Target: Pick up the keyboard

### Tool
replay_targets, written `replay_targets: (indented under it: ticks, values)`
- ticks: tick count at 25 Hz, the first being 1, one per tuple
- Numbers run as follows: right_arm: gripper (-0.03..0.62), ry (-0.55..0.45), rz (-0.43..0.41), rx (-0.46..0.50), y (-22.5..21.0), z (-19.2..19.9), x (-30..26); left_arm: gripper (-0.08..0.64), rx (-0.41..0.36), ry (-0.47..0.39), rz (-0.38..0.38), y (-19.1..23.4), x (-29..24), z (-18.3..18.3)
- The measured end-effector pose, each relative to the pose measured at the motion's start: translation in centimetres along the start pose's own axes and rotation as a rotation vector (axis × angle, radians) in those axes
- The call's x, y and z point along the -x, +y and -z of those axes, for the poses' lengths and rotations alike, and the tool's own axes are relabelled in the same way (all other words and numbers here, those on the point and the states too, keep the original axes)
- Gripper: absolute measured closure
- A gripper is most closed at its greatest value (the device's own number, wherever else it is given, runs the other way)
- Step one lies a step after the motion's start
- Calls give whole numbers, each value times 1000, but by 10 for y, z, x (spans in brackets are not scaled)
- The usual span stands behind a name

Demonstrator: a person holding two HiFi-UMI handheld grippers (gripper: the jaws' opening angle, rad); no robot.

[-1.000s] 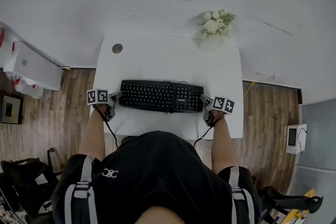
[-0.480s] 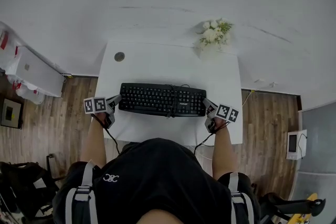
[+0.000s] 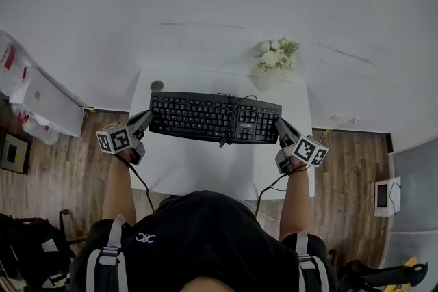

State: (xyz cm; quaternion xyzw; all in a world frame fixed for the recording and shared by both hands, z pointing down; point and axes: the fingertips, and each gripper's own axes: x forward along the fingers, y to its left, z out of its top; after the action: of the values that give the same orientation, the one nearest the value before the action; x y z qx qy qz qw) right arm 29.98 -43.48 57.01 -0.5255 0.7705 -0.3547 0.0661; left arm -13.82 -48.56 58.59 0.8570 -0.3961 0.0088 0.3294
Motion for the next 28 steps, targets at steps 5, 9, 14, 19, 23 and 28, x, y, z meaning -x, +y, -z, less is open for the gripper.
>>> replay_targets:
  ticks: [5,9,14,19,23,28]
  values:
    - [514,-151,-67,103,42,-57,20,489,-112,-113,52,-41,18,-56]
    - [515,-248,-118,164,68,-98,34,489,-176,-191,83,-69,25,-91]
    - [518,-351,-172,219,86,-133,56,489,-246,-238,123,-97,29,-112]
    - [520,-389,-190,198,86,-137,62,489,-234,-247,142,-100,28,-111]
    - [522,-385,-188,191,84,-135,61,489,-230,-244,136,-99,27,-111]
    - [522,-384,-192,183,85,-132,62,489,-226,-239,144,-99,29,-110]
